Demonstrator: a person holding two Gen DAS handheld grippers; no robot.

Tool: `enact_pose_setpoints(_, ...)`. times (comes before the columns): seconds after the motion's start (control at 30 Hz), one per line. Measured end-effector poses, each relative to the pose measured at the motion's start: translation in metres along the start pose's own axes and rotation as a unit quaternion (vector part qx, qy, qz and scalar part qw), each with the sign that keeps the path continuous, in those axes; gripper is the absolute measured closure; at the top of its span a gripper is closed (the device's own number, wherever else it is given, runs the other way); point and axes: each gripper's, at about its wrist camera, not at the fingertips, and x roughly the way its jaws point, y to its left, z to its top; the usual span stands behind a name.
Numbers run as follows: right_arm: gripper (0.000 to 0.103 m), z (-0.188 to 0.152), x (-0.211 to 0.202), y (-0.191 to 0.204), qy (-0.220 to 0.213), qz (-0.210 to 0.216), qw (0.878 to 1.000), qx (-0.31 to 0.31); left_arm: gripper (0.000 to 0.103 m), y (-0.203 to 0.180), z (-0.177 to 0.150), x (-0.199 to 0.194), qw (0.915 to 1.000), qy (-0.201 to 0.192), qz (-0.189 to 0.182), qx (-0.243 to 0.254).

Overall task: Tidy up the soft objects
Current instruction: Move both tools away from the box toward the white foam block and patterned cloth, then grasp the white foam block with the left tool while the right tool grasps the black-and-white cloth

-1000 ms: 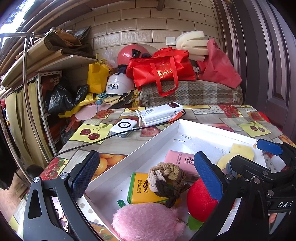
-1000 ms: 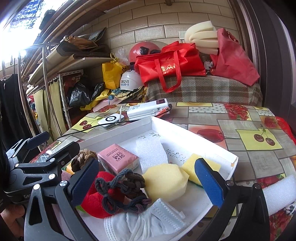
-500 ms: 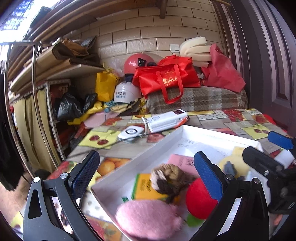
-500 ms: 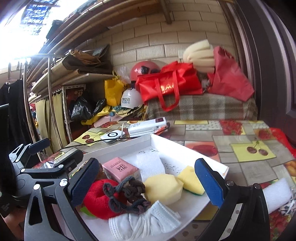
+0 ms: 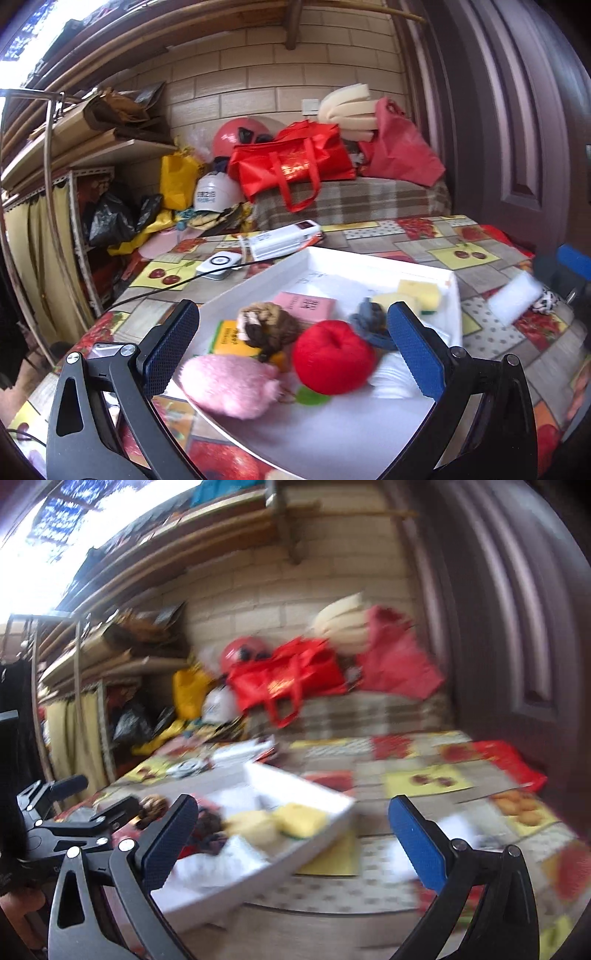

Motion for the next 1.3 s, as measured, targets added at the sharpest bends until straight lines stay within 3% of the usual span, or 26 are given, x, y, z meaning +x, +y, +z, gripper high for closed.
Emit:
enact_pose_setpoints(0.1,0.0,0.002,-0.022,-0.033,-0.014,-0.071,0.997,0.013,0.0,-0.006,0.0,-0.005,0.9998,-0.002,-0.018,0.002)
enact_pose_setpoints(0.17,0.0,0.0,-0.027,-0.063,0.007,-0.126,0.991,0.041,0.0,-0.01,0.0,-0.007,0.9995,0.0,-0.031,0.004)
enact_pose_setpoints(0.3,0.0,-0.009,-0.027,-0.135,0.081,-0.167,0.975,0.122,0.0,-0.023,0.001,-0.01,0.9982,0.002,-0.056,0.02)
enact_pose_setpoints(0.43,0.0,-0.02,-0.029,-0.183,0.13,-0.187,0.956,0.186,0.0,-0.042,0.0,-0.013,0.9949,0.007,-0.088,0.049)
enact_pose_setpoints(0.5,0.0,-0.027,-0.029,-0.198,0.153,-0.184,0.947,0.214,0.0,-0.056,0.0,-0.015,0.9922,0.008,-0.098,0.077)
enact_pose_setpoints(0.6,0.0,-0.032,-0.021,-0.2,0.182,-0.151,0.945,0.224,0.0,-0.081,-0.004,-0.02,0.9851,0.006,-0.115,0.128)
enact_pose_setpoints(0.73,0.0,-0.036,0.017,-0.178,0.26,-0.09,0.947,0.167,0.0,-0.118,-0.007,-0.023,0.9699,0.024,-0.17,0.173)
enact_pose_setpoints(0.83,0.0,-0.041,0.046,-0.159,0.314,-0.088,0.94,0.1,0.0,-0.143,-0.007,-0.014,0.9587,0.058,-0.207,0.186)
enact_pose_setpoints(0.93,0.0,-0.037,0.062,-0.145,0.32,-0.107,0.94,0.045,0.0,-0.168,-0.005,0.003,0.9534,0.097,-0.214,0.189)
enact_pose_setpoints(1.13,0.001,-0.036,0.085,-0.148,0.331,-0.114,0.936,0.032,0.0,-0.188,-0.007,0.023,0.9461,0.148,-0.228,0.176)
enact_pose_setpoints(1.3,0.018,-0.036,0.095,-0.152,0.341,-0.107,0.934,0.021,0.0,-0.193,-0.011,0.034,0.9397,0.179,-0.233,0.175)
